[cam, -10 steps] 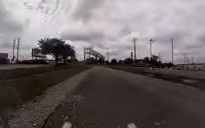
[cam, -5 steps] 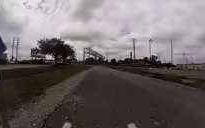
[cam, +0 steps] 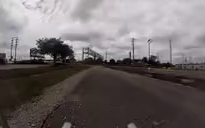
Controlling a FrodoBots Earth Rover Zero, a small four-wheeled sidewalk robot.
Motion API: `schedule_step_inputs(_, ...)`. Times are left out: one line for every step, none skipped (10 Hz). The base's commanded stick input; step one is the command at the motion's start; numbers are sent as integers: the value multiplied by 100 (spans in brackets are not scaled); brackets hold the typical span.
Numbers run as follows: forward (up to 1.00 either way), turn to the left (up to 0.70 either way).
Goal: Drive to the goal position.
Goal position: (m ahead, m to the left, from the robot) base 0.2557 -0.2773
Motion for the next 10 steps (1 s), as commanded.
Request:
schedule_step_inputs(0,-45)
schedule_step_inputs(0,-45)
schedule_step_inputs(0,-45)
schedule_step_inputs(0,-45)
schedule_step_inputs(0,-45)
schedule_step_inputs(0,-45)
schedule_step_inputs(0,-45)
schedule_step_inputs(0,-45)
schedule_step_inputs(0,-45)
schedule_step_inputs(0,-45)
